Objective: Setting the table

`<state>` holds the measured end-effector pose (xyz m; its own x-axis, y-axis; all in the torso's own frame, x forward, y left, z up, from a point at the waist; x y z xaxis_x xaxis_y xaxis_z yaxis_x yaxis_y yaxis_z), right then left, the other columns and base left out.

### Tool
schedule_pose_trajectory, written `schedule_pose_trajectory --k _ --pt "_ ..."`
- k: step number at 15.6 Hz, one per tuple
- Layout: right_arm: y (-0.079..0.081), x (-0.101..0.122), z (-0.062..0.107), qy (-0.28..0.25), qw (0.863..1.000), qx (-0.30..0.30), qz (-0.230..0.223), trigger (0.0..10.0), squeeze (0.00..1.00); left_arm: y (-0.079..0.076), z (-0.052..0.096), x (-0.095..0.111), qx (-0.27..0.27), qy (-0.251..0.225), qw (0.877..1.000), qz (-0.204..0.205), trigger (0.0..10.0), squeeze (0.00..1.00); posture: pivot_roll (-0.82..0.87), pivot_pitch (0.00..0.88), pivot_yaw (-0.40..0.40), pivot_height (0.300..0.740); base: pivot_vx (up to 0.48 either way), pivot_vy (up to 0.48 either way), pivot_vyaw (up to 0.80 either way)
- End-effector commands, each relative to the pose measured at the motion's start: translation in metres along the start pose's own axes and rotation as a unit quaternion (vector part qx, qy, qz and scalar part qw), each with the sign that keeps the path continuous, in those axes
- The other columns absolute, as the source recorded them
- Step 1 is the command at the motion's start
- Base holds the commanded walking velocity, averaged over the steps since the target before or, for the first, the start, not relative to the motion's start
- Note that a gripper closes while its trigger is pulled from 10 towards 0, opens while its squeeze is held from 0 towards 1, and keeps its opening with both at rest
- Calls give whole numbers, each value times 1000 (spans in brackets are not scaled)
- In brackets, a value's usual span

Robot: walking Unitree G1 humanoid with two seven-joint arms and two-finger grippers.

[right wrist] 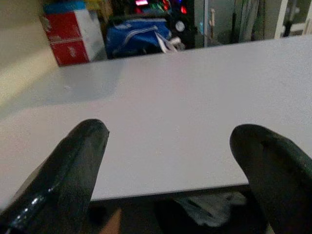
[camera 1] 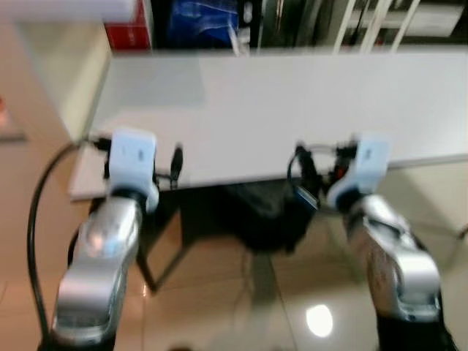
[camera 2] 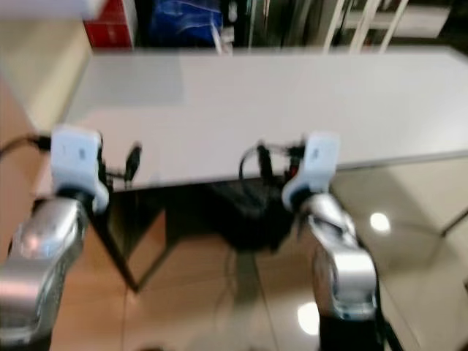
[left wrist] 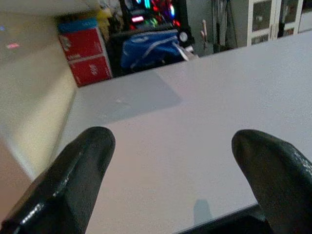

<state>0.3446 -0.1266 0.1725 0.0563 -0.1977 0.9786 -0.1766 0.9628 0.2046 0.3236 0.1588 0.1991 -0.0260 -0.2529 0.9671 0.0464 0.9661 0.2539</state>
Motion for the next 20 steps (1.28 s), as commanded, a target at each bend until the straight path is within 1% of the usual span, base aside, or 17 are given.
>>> schedule_pose_trajectory --k 1,2,3,6,7,8,9,11,12,13,14,20 --pt "10 10 -2 -12 1000 12 -17 10000 1000 7 -1 1 12 -1 1000 -11 10000 0 0 13 -48 740 0 480 0" --pt "11 8 -2 -7 1000 19 7 10000 1000 9 -2 2 15 -3 1000 -10 10000 0 5 11 -48 740 0 480 0" --pt "14 7 -2 -6 999 31 19 10000 1000 9 -2 3 16 -6 1000 -13 10000 0 8 10 -49 740 0 480 0" --pt "20 9 -3 -13 999 42 15 10000 996 9 -2 5 17 -10 1000 -18 10000 0 10 9 -52 740 0 480 0" --pt "22 11 -3 -17 999 47 10 10000 808 10 -2 6 20 -13 999 -23 10000 0 14 5 -54 740 0 480 0" --pt "22 11 -4 -17 999 48 8 10000 310 10 -2 7 19 -13 999 -23 10000 0 15 5 -54 740 0 480 0" --pt "23 12 -5 -17 999 50 7 10000 188 10 -2 7 19 -13 999 -23 10000 0 17 1 -53 740 0 480 0" --pt "24 12 -5 -17 998 52 6 10000 196 10 -2 7 18 -14 999 -24 10000 0 17 0 -53 740 0 480 0" --pt "25 13 -6 -17 998 56 1 10000 275 10 -2 7 18 -15 999 -23 10000 0 18 0 -53 740 0 480 0" --pt "26 13 -5 -18 998 63 -7 10000 749 10 -2 7 19 -15 999 -23 10000 0 19 0 -55 740 0 480 0" --pt "27 14 -5 -21 997 67 -19 10000 1000 10 -2 7 19 -15 999 -24 10000 0 19 0 -56 740 0 480 0" --pt "28 11 -6 -14 997 75 -22 10000 1000 10 -1 7 21 -16 999 -25 10000 0 20 0 -56 740 0 480 0"
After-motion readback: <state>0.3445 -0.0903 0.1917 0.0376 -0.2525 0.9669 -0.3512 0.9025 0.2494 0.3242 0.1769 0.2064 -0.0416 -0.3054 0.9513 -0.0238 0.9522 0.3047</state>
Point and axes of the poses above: a point about 5 cm out from each wrist's last joint towards the gripper, its own z axis pointing back from the gripper into the wrist, its own x axis along the axis of the wrist's last joint, y = z × x, the point moved 6 cm from there along -z, pointing out of the wrist towards the gripper, and after that the axes turned 1 degree about -z, right-handed, at the moved point
